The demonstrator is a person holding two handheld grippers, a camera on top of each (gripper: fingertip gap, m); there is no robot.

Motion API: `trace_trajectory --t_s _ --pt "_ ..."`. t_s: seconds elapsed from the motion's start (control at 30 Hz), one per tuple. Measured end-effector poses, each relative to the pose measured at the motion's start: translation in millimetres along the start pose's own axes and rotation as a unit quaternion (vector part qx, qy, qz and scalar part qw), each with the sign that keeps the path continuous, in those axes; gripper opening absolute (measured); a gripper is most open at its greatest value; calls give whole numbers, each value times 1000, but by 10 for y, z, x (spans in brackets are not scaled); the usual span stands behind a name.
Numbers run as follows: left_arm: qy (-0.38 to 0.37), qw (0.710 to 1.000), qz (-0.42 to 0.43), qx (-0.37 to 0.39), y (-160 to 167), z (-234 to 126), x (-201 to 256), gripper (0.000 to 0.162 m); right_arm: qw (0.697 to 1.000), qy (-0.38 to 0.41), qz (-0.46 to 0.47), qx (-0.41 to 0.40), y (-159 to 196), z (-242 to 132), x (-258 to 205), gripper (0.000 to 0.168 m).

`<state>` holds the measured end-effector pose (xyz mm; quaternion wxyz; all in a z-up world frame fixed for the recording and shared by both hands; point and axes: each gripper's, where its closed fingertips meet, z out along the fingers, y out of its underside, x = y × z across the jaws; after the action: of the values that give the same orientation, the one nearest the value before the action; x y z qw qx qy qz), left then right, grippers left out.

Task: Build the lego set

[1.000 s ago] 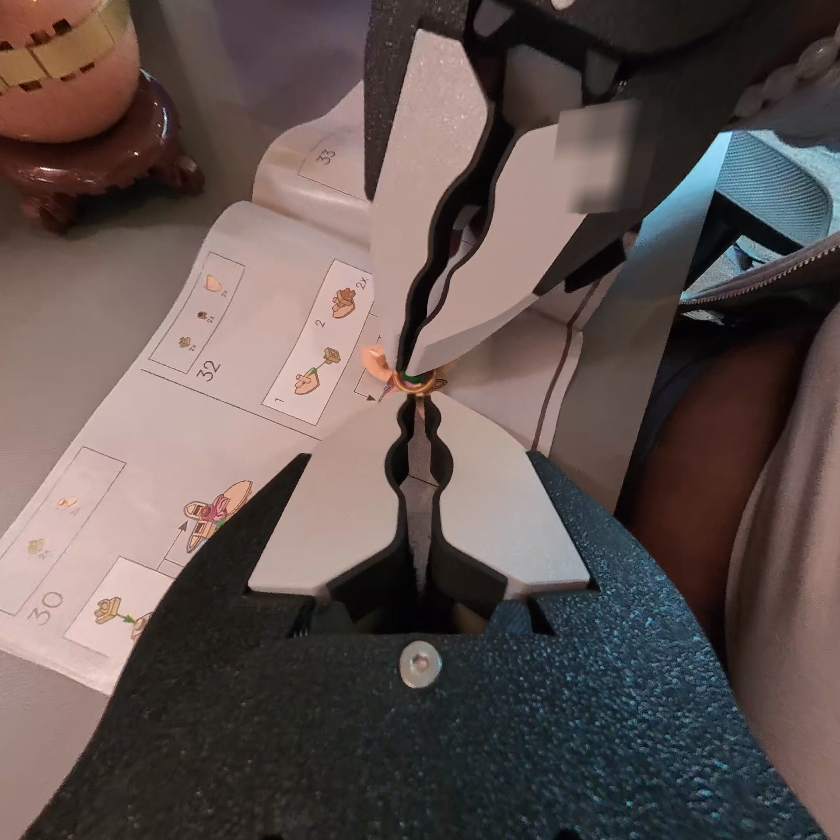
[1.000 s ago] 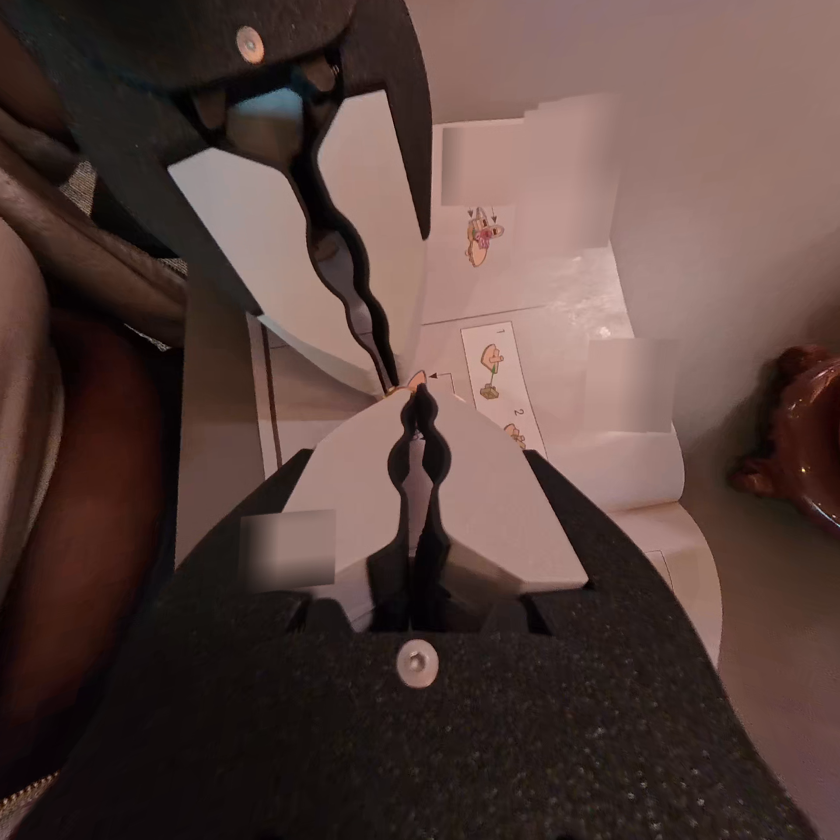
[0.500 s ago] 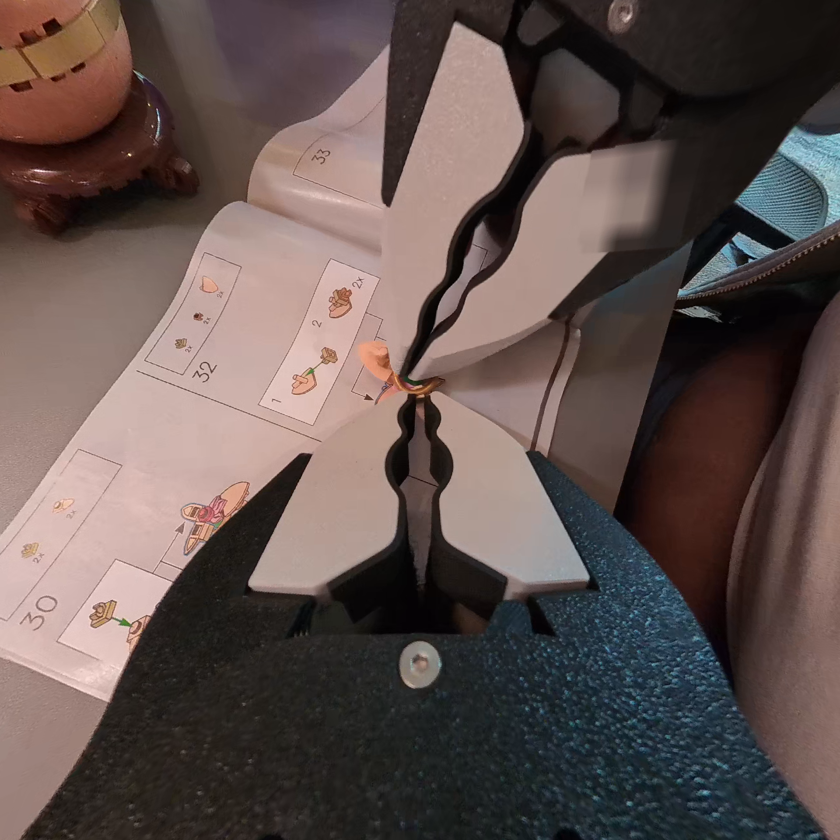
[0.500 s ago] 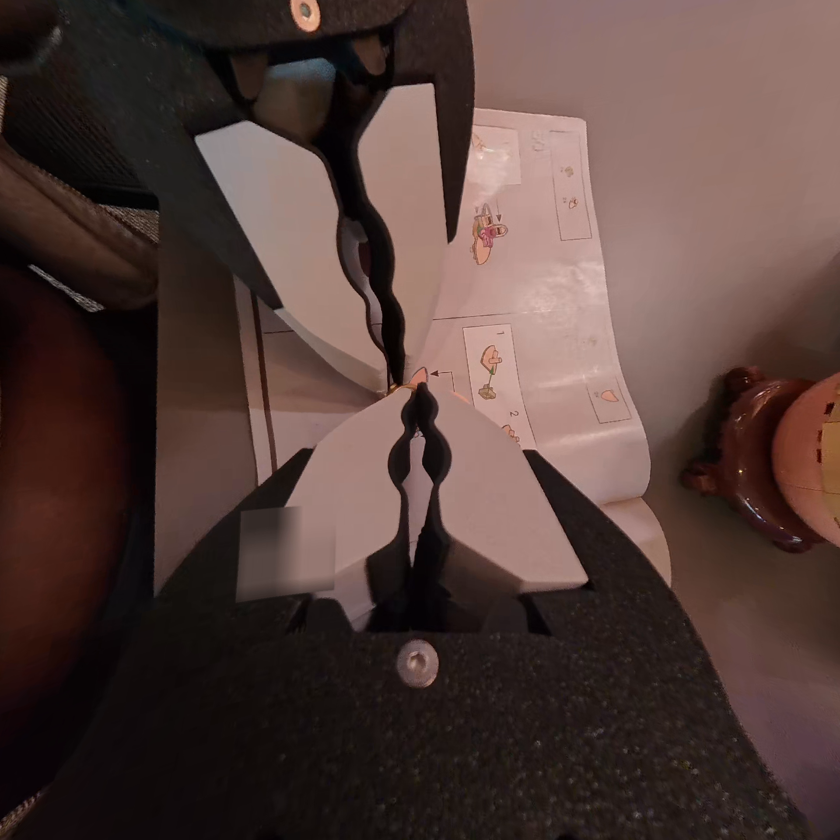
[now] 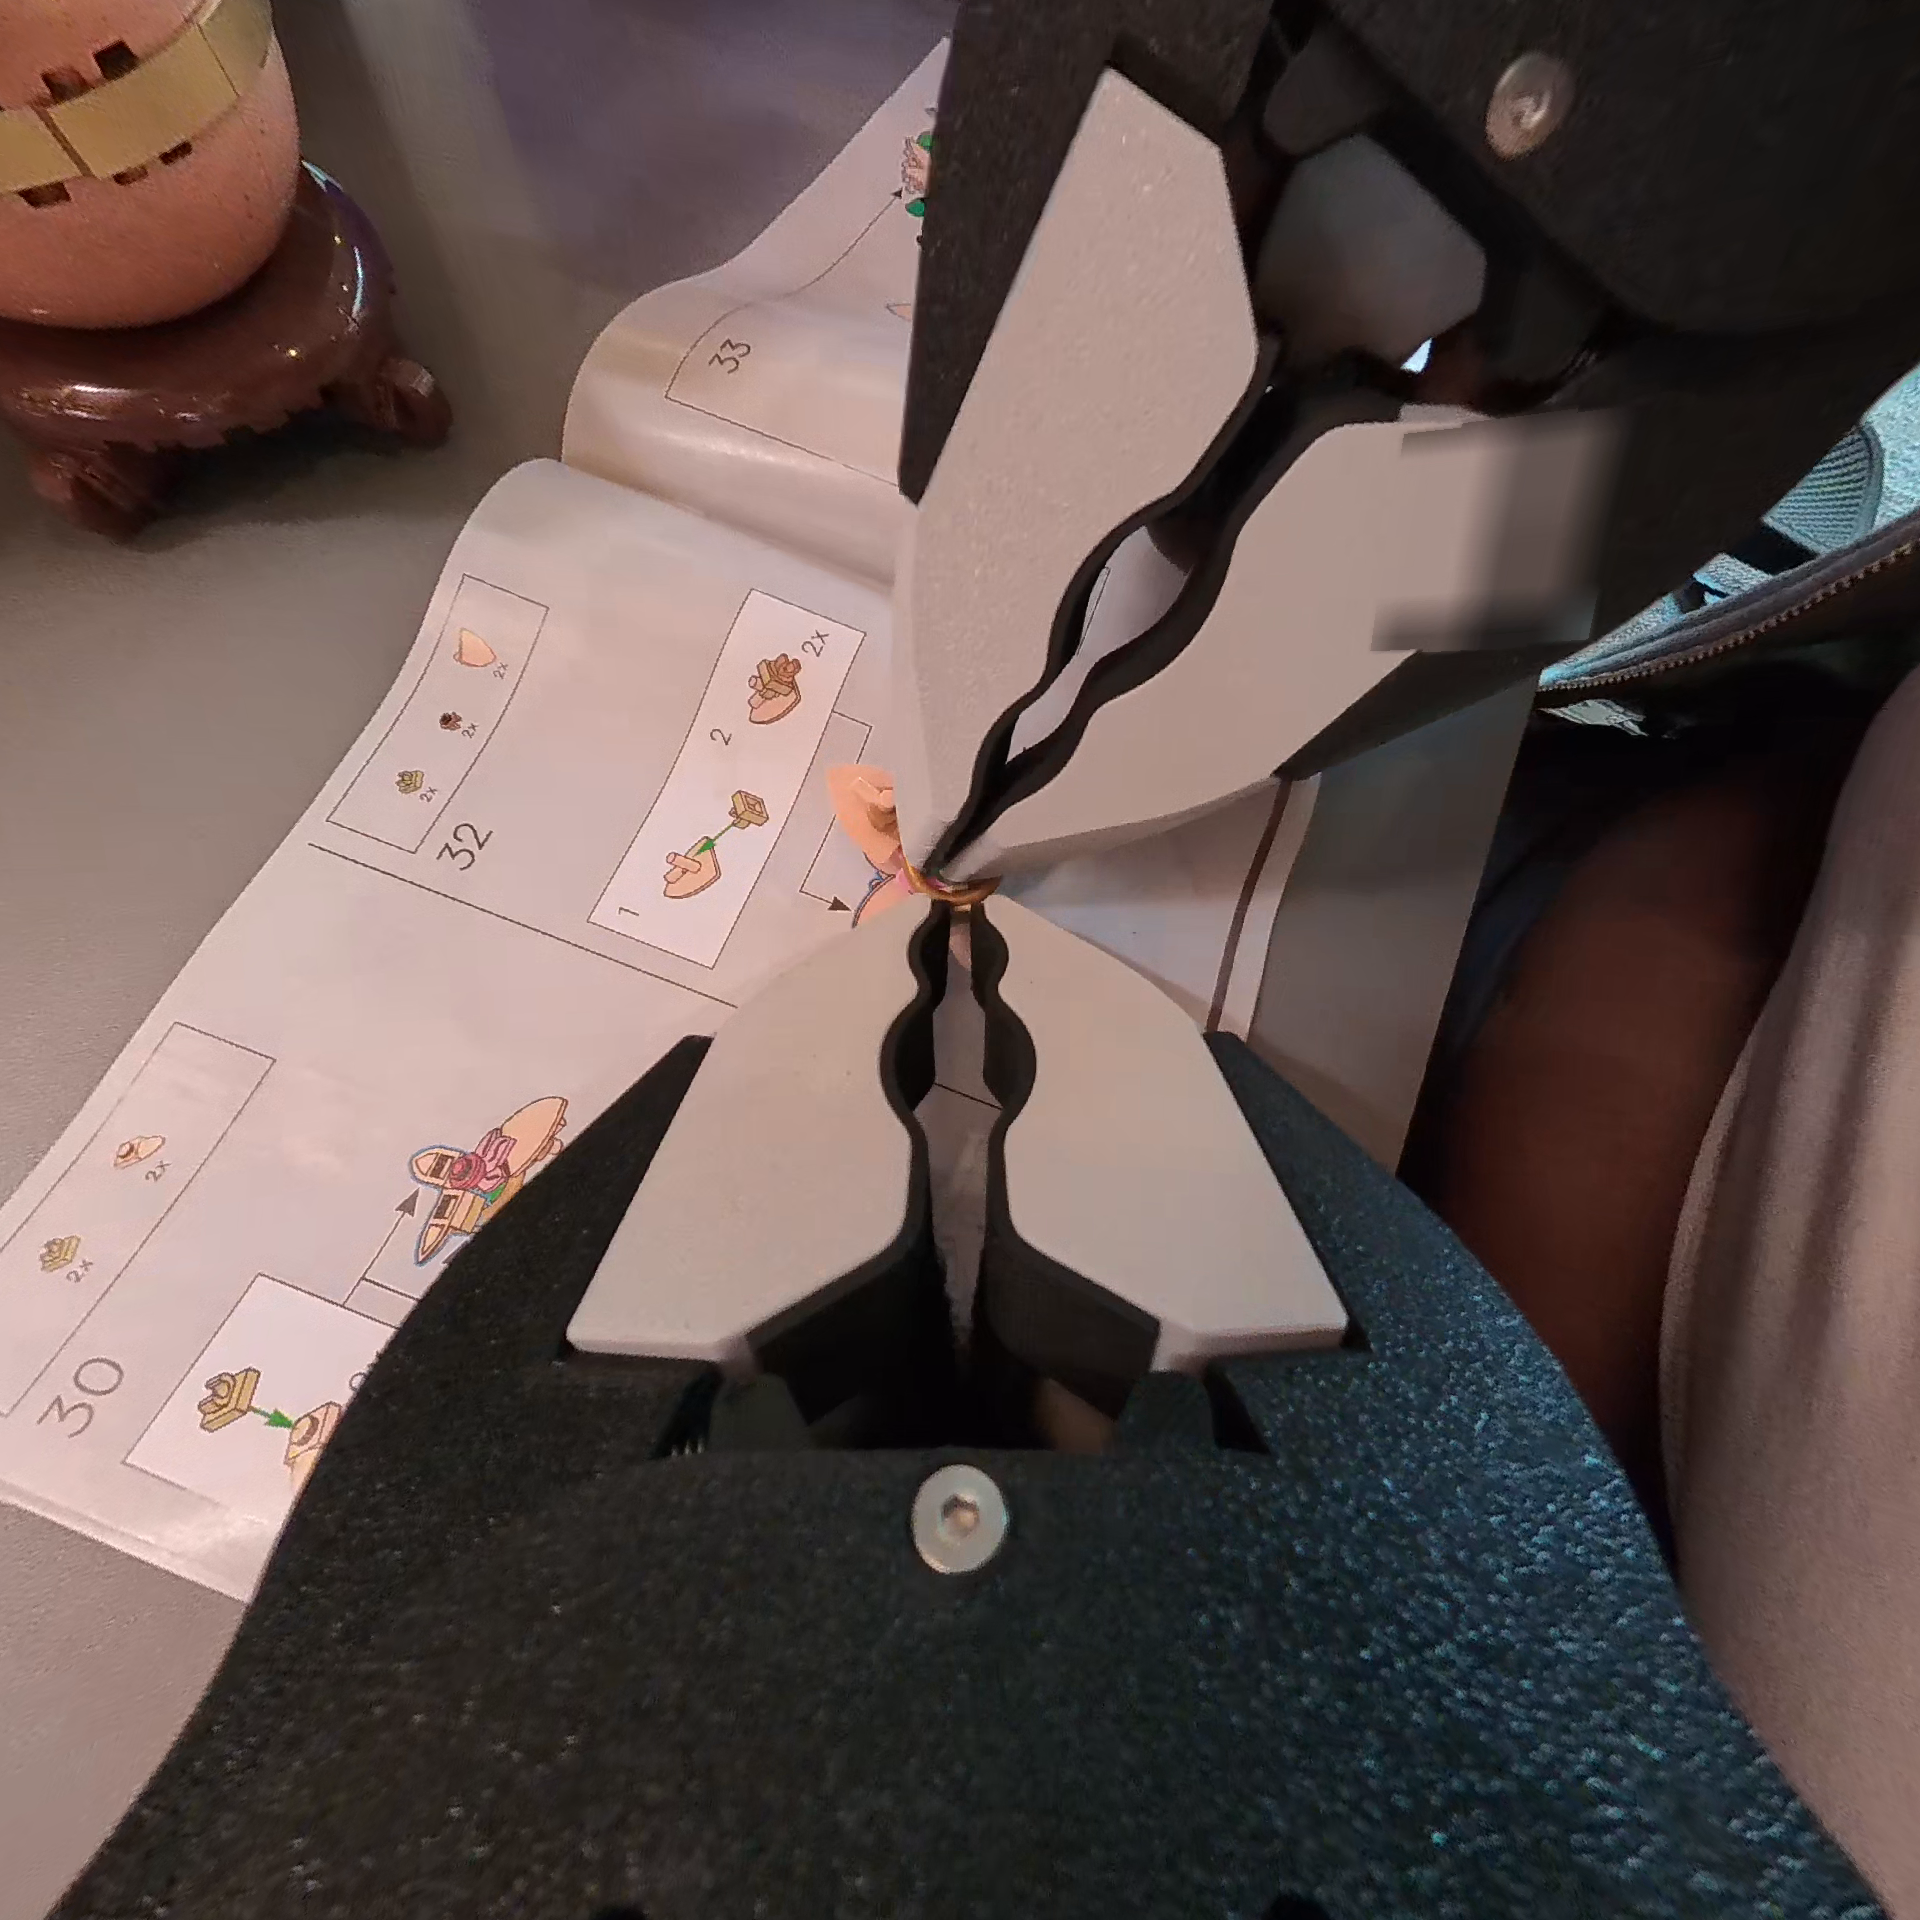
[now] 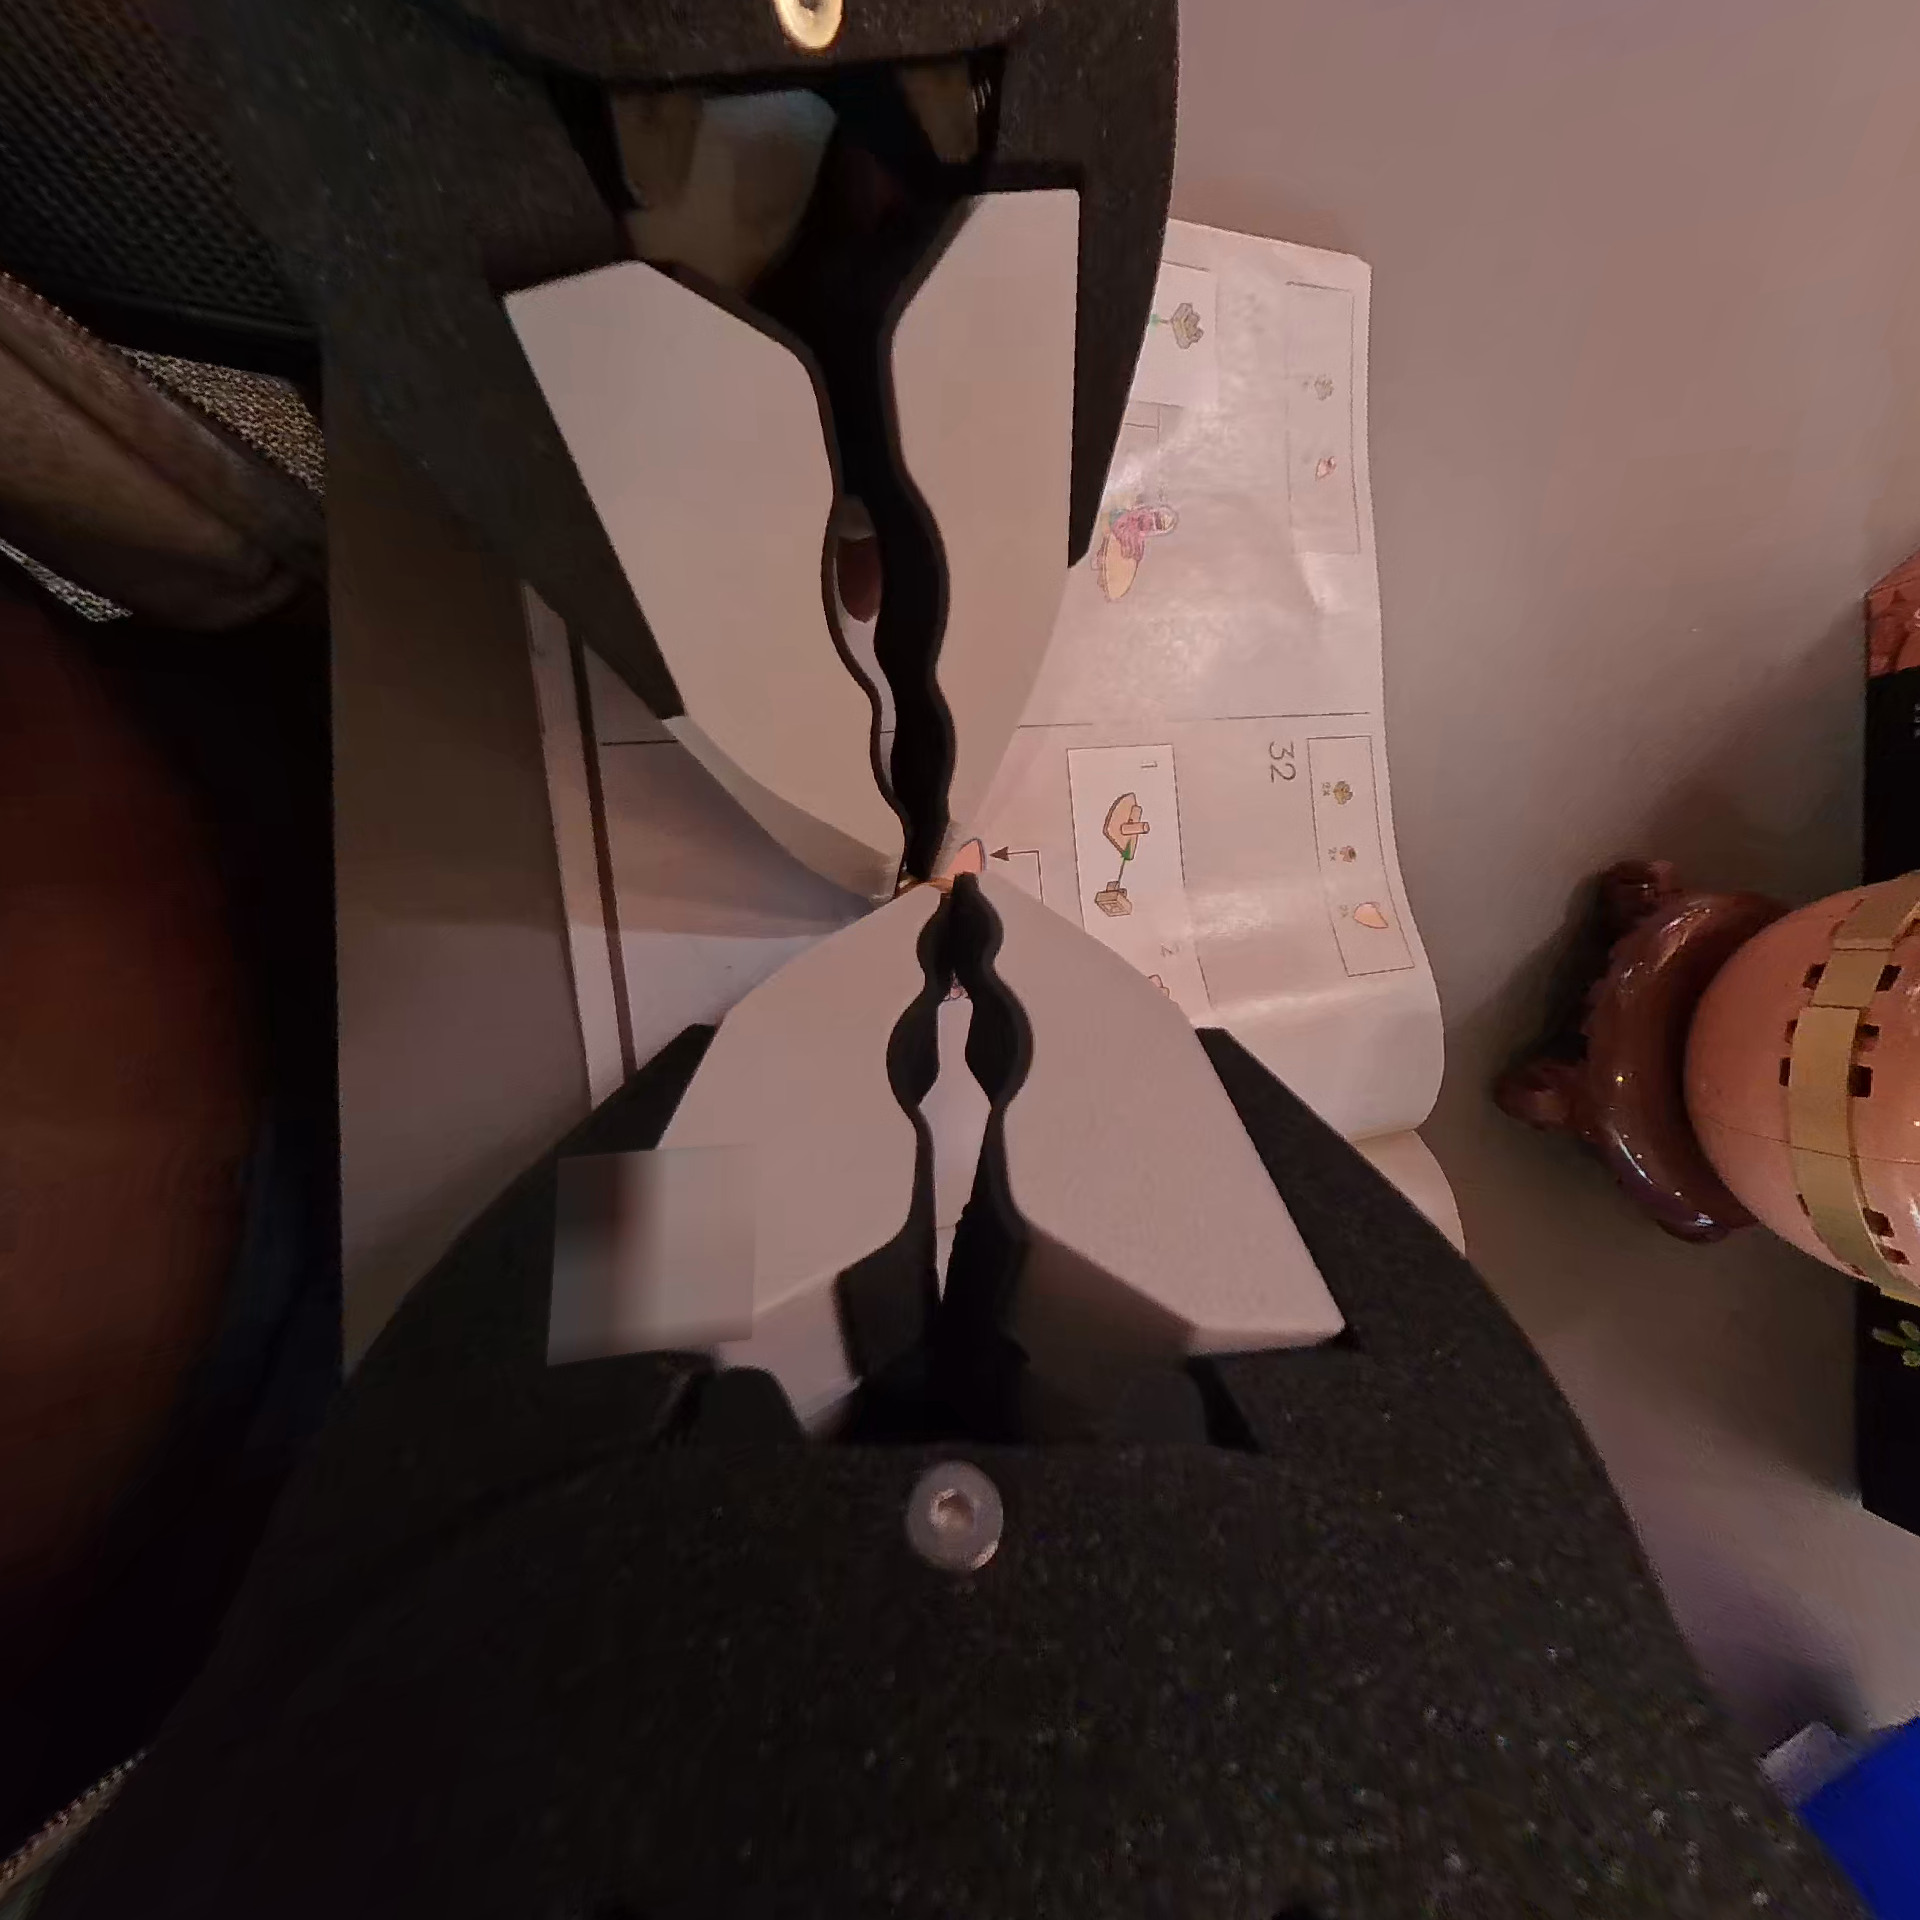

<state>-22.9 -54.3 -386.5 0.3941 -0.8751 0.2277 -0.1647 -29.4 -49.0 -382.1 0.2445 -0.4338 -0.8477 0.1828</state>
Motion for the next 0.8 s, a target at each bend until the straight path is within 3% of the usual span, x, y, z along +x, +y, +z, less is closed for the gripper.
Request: trace_trajectory --t_s 0.17,0.27,0.37,0.5,0.6,0.8 --pt "-1 1000 1 -6 10 10 -1 3 997 -33 43 48 -23 -80 73 0" --pt "-2 1000 2 -1 2 1 -3 3 992 -30 75 101 -47 -320 265 18" --pt "6 1000 -15 18 -43 -40 -17 3 995 -40 40 78 83 -343 181 28" --pt "1 1000 -16 19 -22 -95 -44 4 994 -16 -97 41 212 -269 47 22" --pt "-8 1000 -13 14 14 -163 -61 4 984 -3 -166 63 147 -252 46 18" --pt "-19 1000 -9 6 51 -172 -62 5 989 7 -131 68 39 -144 -50 31"
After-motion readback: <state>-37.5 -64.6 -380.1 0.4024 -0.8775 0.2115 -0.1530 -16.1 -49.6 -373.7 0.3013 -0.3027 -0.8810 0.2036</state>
